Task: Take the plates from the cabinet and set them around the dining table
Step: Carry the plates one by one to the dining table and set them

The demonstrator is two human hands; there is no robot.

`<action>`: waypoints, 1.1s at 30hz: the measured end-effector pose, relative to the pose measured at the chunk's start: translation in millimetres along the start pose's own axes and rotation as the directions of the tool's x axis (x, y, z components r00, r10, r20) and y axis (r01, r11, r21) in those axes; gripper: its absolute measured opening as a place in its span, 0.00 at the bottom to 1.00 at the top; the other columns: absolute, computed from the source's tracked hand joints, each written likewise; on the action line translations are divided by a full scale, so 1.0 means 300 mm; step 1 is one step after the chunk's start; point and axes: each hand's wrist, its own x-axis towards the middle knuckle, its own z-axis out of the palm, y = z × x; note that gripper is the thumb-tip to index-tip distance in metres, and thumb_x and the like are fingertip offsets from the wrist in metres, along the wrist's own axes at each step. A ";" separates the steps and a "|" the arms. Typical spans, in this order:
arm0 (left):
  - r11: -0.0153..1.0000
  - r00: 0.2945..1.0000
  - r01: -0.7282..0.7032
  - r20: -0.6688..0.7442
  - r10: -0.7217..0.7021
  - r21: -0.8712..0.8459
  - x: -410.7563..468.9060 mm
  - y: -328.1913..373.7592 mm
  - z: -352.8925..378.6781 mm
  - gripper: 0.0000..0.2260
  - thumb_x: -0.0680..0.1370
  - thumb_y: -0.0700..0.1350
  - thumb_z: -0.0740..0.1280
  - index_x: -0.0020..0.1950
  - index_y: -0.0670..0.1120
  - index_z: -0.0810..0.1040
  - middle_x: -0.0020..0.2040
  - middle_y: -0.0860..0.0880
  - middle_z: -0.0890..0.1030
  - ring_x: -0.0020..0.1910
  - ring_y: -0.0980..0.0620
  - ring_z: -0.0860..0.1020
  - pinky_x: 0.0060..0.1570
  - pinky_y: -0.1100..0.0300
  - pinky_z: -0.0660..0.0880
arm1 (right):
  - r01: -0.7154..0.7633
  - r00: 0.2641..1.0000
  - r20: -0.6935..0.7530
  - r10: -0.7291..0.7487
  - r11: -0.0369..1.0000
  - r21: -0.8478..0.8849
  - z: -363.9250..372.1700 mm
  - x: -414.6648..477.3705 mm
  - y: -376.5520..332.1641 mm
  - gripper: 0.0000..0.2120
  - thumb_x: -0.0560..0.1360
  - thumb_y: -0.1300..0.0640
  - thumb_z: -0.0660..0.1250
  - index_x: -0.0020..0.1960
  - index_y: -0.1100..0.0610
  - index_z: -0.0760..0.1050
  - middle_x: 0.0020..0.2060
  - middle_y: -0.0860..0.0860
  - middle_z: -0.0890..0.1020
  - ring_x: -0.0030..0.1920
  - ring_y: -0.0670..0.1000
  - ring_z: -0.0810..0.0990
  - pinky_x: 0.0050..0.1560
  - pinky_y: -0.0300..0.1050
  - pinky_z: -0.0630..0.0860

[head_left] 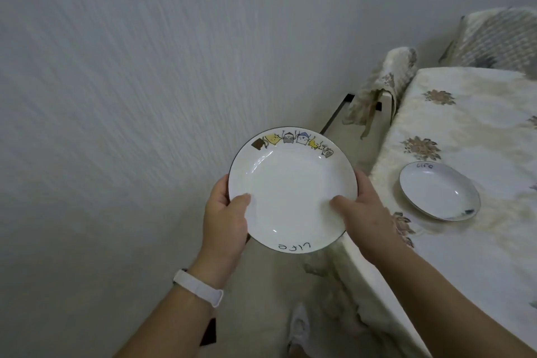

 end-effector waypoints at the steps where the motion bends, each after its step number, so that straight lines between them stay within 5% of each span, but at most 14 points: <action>1: 1.000 1.000 0.004 0.001 -0.004 0.003 0.058 0.011 0.019 0.17 0.77 0.31 0.61 0.55 0.51 0.80 0.47 0.54 0.85 0.45 0.56 0.83 0.40 0.63 0.77 | -0.002 1.000 -0.006 0.002 1.000 0.015 0.008 0.055 -0.010 0.30 0.62 0.58 0.62 0.64 0.44 0.70 0.52 0.45 0.81 0.51 0.49 0.80 0.44 0.49 0.80; 10: 1.000 0.998 0.002 0.069 -0.002 0.010 0.432 0.060 0.235 0.17 0.77 0.31 0.61 0.57 0.50 0.80 0.50 0.52 0.85 0.48 0.53 0.82 0.44 0.59 0.78 | 0.021 0.998 -0.054 -0.019 0.999 0.048 -0.033 0.435 -0.126 0.23 0.68 0.64 0.64 0.50 0.36 0.73 0.47 0.44 0.82 0.48 0.51 0.82 0.45 0.52 0.81; 13: 1.000 0.994 0.014 0.109 -0.013 -0.009 0.511 0.068 0.308 0.17 0.77 0.31 0.61 0.56 0.50 0.81 0.49 0.52 0.85 0.48 0.52 0.82 0.41 0.62 0.77 | 0.005 0.995 -0.100 -0.002 0.999 0.035 -0.064 0.499 -0.146 0.24 0.66 0.60 0.63 0.52 0.33 0.71 0.49 0.43 0.81 0.49 0.49 0.81 0.45 0.52 0.81; 18: 1.000 0.968 -0.018 0.252 0.012 0.019 0.659 0.081 0.471 0.18 0.77 0.31 0.61 0.53 0.52 0.81 0.47 0.54 0.86 0.46 0.54 0.83 0.40 0.63 0.77 | 0.007 0.972 -0.234 0.013 0.996 0.084 -0.150 0.608 -0.171 0.29 0.62 0.58 0.62 0.62 0.43 0.71 0.50 0.45 0.81 0.47 0.48 0.81 0.40 0.46 0.77; 27: 0.997 0.900 0.022 0.433 -0.052 0.075 0.983 0.009 0.692 0.18 0.77 0.33 0.61 0.56 0.54 0.80 0.50 0.54 0.85 0.49 0.53 0.83 0.43 0.60 0.77 | -0.028 0.906 -0.420 0.054 0.997 0.068 -0.201 0.870 -0.153 0.23 0.62 0.58 0.62 0.55 0.40 0.71 0.48 0.45 0.80 0.47 0.50 0.80 0.39 0.47 0.78; 33: 0.995 0.833 0.038 0.547 -0.084 0.095 1.332 0.012 0.845 0.17 0.77 0.34 0.61 0.58 0.52 0.80 0.51 0.51 0.85 0.50 0.50 0.83 0.41 0.59 0.78 | -0.031 0.837 -0.545 0.055 0.998 0.053 -0.158 1.151 -0.185 0.21 0.71 0.64 0.64 0.56 0.41 0.69 0.49 0.43 0.79 0.47 0.46 0.78 0.39 0.44 0.76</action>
